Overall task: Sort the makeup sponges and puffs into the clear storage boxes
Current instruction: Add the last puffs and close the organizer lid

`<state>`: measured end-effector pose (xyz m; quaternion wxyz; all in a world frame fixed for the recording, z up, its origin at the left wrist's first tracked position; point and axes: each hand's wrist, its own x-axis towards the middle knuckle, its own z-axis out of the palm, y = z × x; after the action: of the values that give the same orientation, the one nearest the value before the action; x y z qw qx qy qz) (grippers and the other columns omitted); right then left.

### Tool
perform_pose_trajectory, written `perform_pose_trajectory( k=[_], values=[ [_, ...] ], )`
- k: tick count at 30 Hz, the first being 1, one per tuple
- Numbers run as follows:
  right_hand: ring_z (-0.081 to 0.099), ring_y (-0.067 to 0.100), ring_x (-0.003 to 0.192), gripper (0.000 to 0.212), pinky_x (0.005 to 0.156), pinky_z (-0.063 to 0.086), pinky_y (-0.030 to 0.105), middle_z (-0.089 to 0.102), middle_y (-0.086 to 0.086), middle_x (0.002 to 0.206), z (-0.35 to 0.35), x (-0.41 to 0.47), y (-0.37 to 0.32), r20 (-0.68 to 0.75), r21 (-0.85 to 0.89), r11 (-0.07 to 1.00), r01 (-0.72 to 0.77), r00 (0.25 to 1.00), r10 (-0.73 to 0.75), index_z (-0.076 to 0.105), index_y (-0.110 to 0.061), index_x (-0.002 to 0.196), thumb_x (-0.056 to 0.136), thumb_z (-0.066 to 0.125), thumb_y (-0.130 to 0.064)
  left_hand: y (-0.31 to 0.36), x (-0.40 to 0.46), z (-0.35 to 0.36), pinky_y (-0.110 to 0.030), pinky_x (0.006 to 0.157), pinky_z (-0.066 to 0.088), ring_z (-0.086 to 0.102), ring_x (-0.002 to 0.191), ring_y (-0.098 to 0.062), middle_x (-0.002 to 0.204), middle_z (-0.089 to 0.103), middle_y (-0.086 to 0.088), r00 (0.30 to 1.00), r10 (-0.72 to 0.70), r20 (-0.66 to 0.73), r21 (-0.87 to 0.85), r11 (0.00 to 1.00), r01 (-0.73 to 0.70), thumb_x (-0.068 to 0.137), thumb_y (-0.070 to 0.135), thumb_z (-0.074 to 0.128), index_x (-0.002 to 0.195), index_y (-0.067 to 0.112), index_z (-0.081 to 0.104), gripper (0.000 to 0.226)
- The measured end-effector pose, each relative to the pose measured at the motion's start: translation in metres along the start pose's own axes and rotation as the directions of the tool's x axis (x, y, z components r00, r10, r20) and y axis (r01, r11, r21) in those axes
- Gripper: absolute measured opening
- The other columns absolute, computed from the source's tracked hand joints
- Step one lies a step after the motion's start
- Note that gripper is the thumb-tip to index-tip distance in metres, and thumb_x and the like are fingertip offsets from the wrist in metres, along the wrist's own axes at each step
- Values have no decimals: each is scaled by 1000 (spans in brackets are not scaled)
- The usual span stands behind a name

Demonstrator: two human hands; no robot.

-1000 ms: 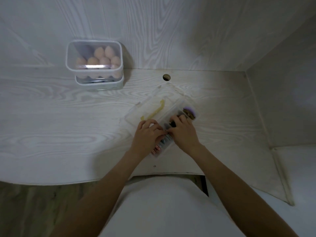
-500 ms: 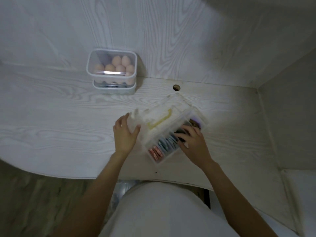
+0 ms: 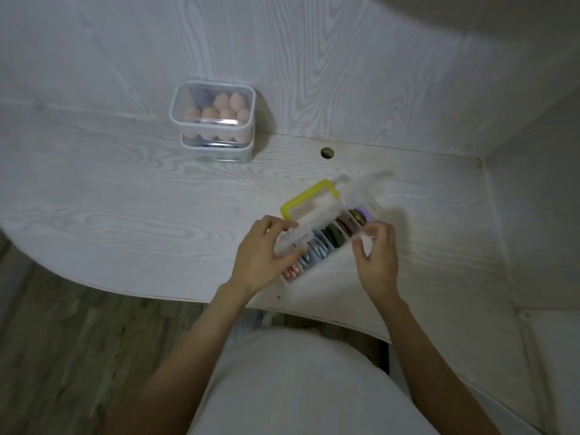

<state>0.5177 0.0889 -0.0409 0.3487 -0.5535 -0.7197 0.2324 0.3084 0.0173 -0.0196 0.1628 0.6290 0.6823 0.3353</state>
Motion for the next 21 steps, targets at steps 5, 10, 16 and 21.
perform_pose_trajectory(
  k=[5, 10, 16, 21],
  values=[
    [38, 26, 125, 41, 104, 31, 29, 38, 14, 136, -23, 3, 17, 23, -45, 998, -50, 998, 52, 42, -13, 132, 92, 52, -19, 5, -30, 45, -38, 92, 35, 41, 121, -27, 128, 54, -7, 983, 72, 167, 247, 962, -113, 77, 49, 56, 99, 20, 55, 37],
    [2, 27, 144, 52, 114, 8, 46, 8, 5, 157, -28, 23, 32, 404, -317, 938, 140, 915, 0, 24, -34, 145, 96, 41, -42, -11, -29, 46, -38, 103, 29, 41, 127, -26, 135, 52, -6, 969, 64, 237, 307, 942, -137, 66, 19, 77, 124, 17, 49, 64],
    [-13, 16, 144, 57, 115, -9, 43, -4, 0, 158, -16, 37, 18, 544, -344, 874, 343, 831, -112, 10, -30, 148, 98, 32, -44, -14, -15, 17, -53, 112, 14, 26, 139, -20, 146, 38, 1, 981, -103, 166, 325, 945, 44, 79, 54, 44, 130, 26, 51, 59],
    [-19, 13, 142, 60, 116, -10, 45, -14, -2, 157, 11, 54, 3, 635, -355, 837, 417, 764, -112, -1, -25, 149, 98, 24, -47, -2, 1, 45, -51, 113, -1, 6, 143, -26, 155, 14, -10, 990, -128, 56, 470, 878, 87, 90, 62, 19, 147, 8, 21, 79]
  ],
)
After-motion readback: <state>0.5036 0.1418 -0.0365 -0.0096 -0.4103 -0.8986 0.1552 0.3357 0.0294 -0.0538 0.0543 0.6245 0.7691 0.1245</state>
